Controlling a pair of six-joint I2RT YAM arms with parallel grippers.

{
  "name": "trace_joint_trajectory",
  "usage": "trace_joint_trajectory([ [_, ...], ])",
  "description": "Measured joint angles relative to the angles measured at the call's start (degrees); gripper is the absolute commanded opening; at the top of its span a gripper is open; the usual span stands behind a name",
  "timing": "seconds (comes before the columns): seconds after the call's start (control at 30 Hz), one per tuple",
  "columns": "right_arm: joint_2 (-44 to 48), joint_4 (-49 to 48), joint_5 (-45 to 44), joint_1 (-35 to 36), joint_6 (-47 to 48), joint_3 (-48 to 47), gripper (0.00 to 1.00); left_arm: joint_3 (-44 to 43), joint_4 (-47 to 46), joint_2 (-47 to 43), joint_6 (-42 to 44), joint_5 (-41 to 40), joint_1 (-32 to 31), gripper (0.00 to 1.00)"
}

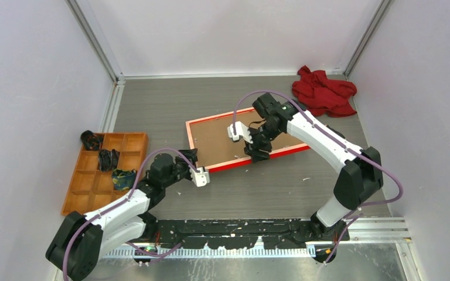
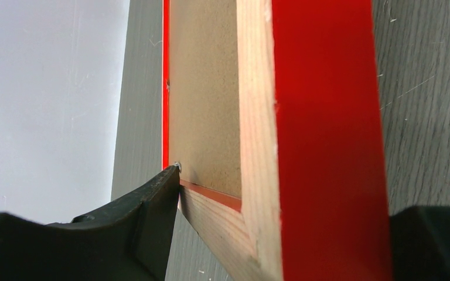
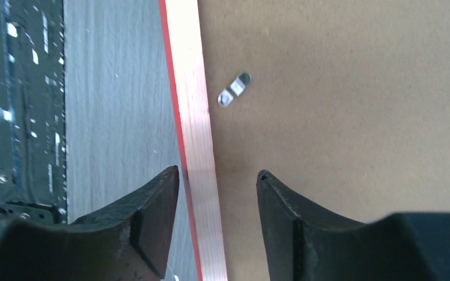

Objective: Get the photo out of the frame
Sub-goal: Turn over the photo frame at the center of the board.

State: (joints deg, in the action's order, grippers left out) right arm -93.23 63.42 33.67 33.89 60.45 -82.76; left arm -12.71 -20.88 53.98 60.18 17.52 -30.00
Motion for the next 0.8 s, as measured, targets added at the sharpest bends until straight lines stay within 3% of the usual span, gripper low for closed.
trace_joint_trajectory([
  [0.17,5.49,-3.02,-5.51,0.20,1.75,5.14,0.70,-0.52,0.76,0.00,-0.28,0.00,0.00,0.21],
  [0.27,8.90,-7.13,-9.11,1.05,2.36,9.46,0.71,-1.60,1.99,0.02,-0.94,0.00,0.00,0.21],
  [0.6,16.41,-37.44,-26.97,5.09,4.35,29.86,0.73,-6.34,8.48,0.68,-1.49,0.07,0.00,0.21],
  [0.8,16.85,-51.69,-37.38,7.54,6.75,35.95,0.64,-7.43,9.60,0.87,-0.15,-0.63,0.07,0.22],
])
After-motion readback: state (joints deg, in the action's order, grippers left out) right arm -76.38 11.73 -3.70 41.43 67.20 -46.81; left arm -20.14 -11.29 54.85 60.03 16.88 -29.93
